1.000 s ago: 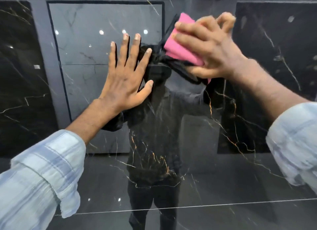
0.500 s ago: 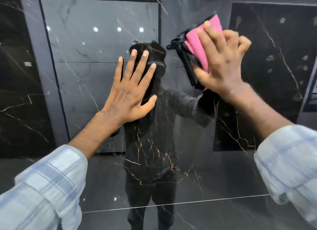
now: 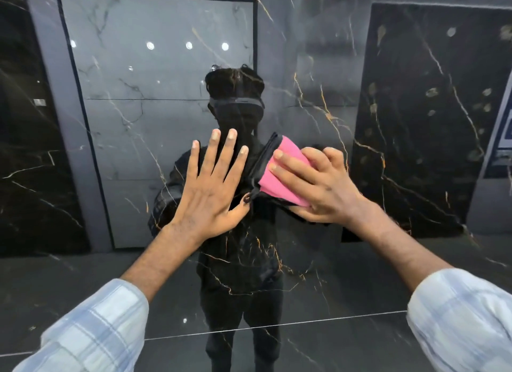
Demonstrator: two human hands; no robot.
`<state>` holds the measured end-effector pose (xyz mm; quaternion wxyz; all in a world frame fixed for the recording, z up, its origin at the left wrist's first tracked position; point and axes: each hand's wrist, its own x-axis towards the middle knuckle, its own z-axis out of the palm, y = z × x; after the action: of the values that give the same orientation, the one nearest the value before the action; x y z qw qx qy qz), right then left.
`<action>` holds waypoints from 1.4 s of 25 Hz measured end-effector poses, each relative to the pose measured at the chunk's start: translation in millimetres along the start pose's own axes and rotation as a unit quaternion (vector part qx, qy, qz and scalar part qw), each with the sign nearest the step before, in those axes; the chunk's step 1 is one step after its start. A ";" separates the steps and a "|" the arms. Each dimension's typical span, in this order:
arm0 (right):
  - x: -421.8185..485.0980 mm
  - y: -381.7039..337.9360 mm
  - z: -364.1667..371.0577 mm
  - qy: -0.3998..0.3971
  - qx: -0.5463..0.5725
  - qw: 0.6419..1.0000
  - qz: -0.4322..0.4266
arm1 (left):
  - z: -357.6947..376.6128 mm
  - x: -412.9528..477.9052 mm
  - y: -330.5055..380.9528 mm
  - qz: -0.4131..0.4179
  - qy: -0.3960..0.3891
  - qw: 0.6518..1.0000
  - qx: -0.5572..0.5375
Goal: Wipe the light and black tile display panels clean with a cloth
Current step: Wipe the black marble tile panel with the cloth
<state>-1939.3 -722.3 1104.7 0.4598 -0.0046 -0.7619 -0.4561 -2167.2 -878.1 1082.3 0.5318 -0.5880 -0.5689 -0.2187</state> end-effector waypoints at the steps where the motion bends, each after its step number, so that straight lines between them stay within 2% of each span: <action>1: -1.1 11.7 -5.0 -0.006 0.000 1.000 -0.006 | 0.8 -6.2 1.6 0.000 -0.003 1.000 -0.002; 2: -2.4 22.5 -8.5 -0.001 -0.006 0.999 0.044 | 1.7 -12.1 2.8 0.000 -0.006 1.000 -0.001; 3: -4.5 28.0 -9.8 0.017 -0.009 0.990 0.140 | 2.2 -18.0 3.9 -0.002 -0.010 1.000 0.001; 4: -7.0 24.0 -10.7 0.033 -0.007 0.971 0.237 | 3.0 -23.3 5.5 -0.003 -0.014 1.000 0.002; 5: -13.2 9.4 -7.9 0.046 -0.009 0.956 0.290 | 3.9 -28.9 7.6 -0.006 -0.019 1.000 0.002; 6: -22.5 -12.5 -0.9 0.047 -0.010 0.958 0.284 | 5.1 -34.3 10.1 -0.009 -0.023 1.000 0.000; 8: -46.2 -56.9 10.6 0.007 0.024 0.991 0.134 | 8.6 -44.3 15.5 -0.014 -0.029 0.999 -0.004; 9: -55.9 -67.6 10.6 -0.019 0.047 0.997 0.061 | 10.2 -48.7 17.6 -0.015 -0.031 0.999 -0.005; 10: -61.6 -67.8 9.3 -0.032 0.064 0.997 0.025 | 11.3 -52.6 19.3 -0.015 -0.033 0.999 -0.006; 11: -63.2 -60.8 7.4 -0.032 0.068 0.997 0.027 | 12.2 -55.8 20.6 -0.015 -0.035 0.999 -0.007; 12: -62.7 -50.9 4.8 -0.027 0.062 0.995 0.067 | 12.7 -58.8 21.5 -0.016 -0.038 0.999 -0.008; 13: -61.5 -41.4 1.8 -0.012 0.051 0.989 0.141 | 13.3 -61.4 22.1 -0.017 -0.042 0.999 -0.008; 15: -60.6 -36.7 -0.9 0.035 0.042 0.949 0.309 | 15.4 -67.2 25.1 -0.022 -0.047 0.999 -0.009; 16: -62.3 -47.6 1.3 0.048 0.044 0.936 0.347 | 16.5 -70.8 27.4 -0.026 -0.051 0.998 -0.010; 17: -68.0 -66.6 5.1 0.043 0.051 0.937 0.343 | 17.8 -75.8 30.0 -0.030 -0.056 0.998 -0.014; 19: -85.2 -110.4 11.5 -0.011 0.075 0.973 0.217 | 20.0 -85.6 31.7 -0.031 -0.061 0.997 -0.018; 21: -105.2 -123.5 12.9 -0.067 0.110 0.987 0.101 | 20.6 -95.5 31.2 -0.023 -0.068 0.997 -0.020; 23: -110.1 -105.5 8.2 -0.072 0.115 0.985 0.111 | 19.2 -102.3 28.6 -0.014 -0.073 0.997 -0.022; 24: -110.8 -96.0 5.3 -0.059 0.106 0.978 0.167 | 18.9 -104.4 27.9 -0.012 -0.076 0.997 -0.023; 25: -112.2 -87.2 1.3 -0.037 0.105 0.960 0.255 | 19.0 -106.7 28.6 -0.013 -0.079 0.997 -0.023; 26: -114.1 -81.1 -3.5 -0.015 0.116 0.927 0.356 | 19.8 -109.4 30.7 -0.016 -0.081 0.996 -0.023; 28: -122.6 -90.6 -7.6 0.030 0.144 0.841 0.522 | 23.0 -115.1 37.6 -0.027 -0.084 0.996 -0.023; 32: -153.9 -154.6 3.9 0.089 0.160 0.715 0.675 | 29.0 -119.9 48.2 -0.042 -0.076 0.996 -0.022; 35: -151.5 -180.9 13.1 0.126 0.133 0.605 0.775 | 33.9 -121.3 50.9 -0.045 -0.066 0.997 -0.023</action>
<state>-1938.1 -756.3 870.8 0.7281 -0.4746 -0.4602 0.1815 -2164.2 -890.5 947.1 0.4694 -0.5871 -0.6232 -0.2159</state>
